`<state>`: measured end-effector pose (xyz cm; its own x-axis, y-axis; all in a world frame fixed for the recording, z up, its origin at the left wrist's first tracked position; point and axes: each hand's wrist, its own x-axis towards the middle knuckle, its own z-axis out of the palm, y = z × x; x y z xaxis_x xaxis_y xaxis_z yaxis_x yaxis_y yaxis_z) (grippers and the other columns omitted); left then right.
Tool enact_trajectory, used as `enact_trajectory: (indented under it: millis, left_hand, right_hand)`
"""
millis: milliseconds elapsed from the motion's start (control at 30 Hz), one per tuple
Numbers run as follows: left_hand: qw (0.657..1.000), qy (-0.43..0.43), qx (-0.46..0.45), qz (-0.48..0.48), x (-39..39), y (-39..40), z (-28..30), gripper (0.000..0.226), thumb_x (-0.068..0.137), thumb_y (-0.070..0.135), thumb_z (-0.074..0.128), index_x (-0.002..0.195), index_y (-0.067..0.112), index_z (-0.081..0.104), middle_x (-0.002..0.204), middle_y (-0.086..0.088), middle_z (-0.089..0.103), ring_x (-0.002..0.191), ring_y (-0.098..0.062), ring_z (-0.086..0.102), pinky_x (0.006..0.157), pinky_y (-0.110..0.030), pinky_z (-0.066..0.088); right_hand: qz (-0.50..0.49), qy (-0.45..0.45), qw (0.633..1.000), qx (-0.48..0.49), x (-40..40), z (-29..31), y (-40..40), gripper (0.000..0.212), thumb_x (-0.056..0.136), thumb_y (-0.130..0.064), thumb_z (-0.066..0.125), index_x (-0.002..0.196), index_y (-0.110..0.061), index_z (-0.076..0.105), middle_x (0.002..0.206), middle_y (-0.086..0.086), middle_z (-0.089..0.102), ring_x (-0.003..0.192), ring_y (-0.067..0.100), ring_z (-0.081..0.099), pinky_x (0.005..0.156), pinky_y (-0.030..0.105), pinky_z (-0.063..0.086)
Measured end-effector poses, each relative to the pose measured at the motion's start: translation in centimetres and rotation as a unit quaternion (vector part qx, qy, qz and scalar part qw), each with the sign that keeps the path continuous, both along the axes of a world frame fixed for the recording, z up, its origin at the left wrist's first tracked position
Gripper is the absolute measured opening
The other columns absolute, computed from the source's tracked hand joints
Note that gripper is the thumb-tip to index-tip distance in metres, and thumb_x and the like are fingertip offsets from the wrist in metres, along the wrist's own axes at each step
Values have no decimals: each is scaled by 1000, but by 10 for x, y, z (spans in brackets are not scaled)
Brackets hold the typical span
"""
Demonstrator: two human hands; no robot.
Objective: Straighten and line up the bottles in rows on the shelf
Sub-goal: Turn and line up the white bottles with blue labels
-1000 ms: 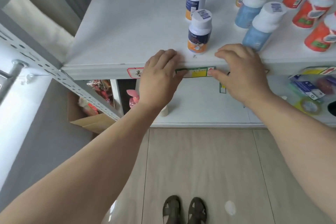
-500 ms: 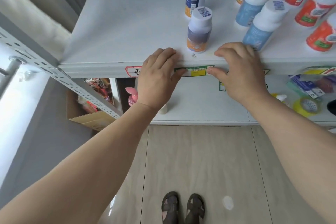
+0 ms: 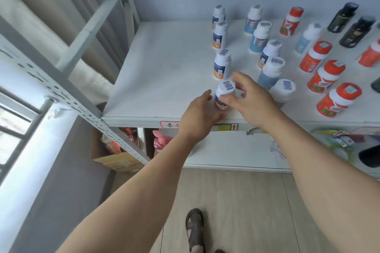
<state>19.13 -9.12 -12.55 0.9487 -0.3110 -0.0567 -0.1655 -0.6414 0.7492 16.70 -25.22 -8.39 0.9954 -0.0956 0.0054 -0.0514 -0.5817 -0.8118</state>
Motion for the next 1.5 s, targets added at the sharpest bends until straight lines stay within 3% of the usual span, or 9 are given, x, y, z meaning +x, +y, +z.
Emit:
enact_trajectory:
  millis: [133, 233, 367, 500, 667, 933, 1133, 1300, 1500]
  left_hand:
    - [999, -30, -4, -21, 5, -5, 1, 46, 83, 39, 67, 124, 23, 55, 113, 5, 62, 113, -15, 49, 92, -35, 44]
    - [999, -14, -34, -26, 9, -4, 8, 41, 85, 40, 67, 122, 27, 59, 111, 5, 62, 111, -13, 51, 90, -30, 44]
    - [977, 138, -157, -51, 13, 13, 19, 39, 81, 37, 75, 118, 34, 64, 110, 11, 70, 104, -15, 63, 95, -34, 50]
    - [933, 247, -245, -92, 13, 29, 33, 29, 79, 22, 79, 107, 27, 73, 106, 4, 74, 102, -14, 67, 98, -29, 49]
    - [911, 304, -256, -107, 16, 36, 42, 28, 82, 14, 77, 109, 14, 73, 107, -1, 75, 101, -8, 67, 91, -16, 47]
    - [909, 312, -256, -102, 25, 31, 41, 31, 80, 17, 79, 110, 11, 72, 109, -6, 74, 113, -20, 65, 110, -35, 41]
    - [923, 296, -228, -96, 34, 26, 41, 33, 78, 20, 80, 110, 16, 72, 105, -3, 75, 110, -18, 66, 106, -32, 43]
    - [984, 135, -24, -113, 52, 23, 42, 51, 78, 35, 79, 125, 25, 63, 118, 8, 68, 112, -11, 60, 101, -28, 44]
    - [987, 124, 6, -101, 64, 31, 39, 62, 83, 32, 76, 138, 17, 53, 128, 0, 63, 118, -14, 57, 99, -21, 41]
  right_hand:
    - [9, 49, 999, 7, 14, -2, 1, 50, 83, -33, 74, 129, -27, 57, 116, -9, 68, 109, 11, 62, 100, 34, 48]
    - [-11, 57, 998, 30, 20, 2, 2, 41, 84, -34, 74, 122, -24, 61, 110, -6, 70, 102, 13, 65, 97, 38, 50]
    - [-36, 57, 997, 48, 21, 17, 4, 38, 82, -41, 71, 115, -22, 68, 103, -8, 72, 96, 12, 66, 92, 37, 53]
    - [-62, 75, 994, 38, 18, 23, 8, 34, 83, -49, 68, 102, -21, 72, 83, -11, 68, 76, 9, 59, 83, 39, 52]
    - [-69, 100, 991, 57, 18, 27, 14, 62, 63, -69, 60, 103, -23, 73, 91, -7, 73, 85, 14, 67, 85, 47, 57]
    - [-60, 108, 990, 66, 28, 26, 4, 38, 85, -49, 68, 108, -20, 73, 95, -5, 74, 85, 13, 67, 84, 44, 57]
    - [-49, 102, 990, 89, 36, 22, -1, 37, 83, -50, 68, 106, -21, 72, 91, -4, 73, 85, 16, 66, 81, 43, 58]
    - [-35, 79, 990, 112, 37, 11, -8, 44, 71, -52, 72, 109, -31, 69, 101, -12, 73, 97, 10, 66, 92, 36, 52]
    - [-28, 94, 990, 99, 31, -4, -11, 41, 81, -23, 78, 120, -29, 65, 108, -9, 72, 102, 7, 66, 100, 35, 50]
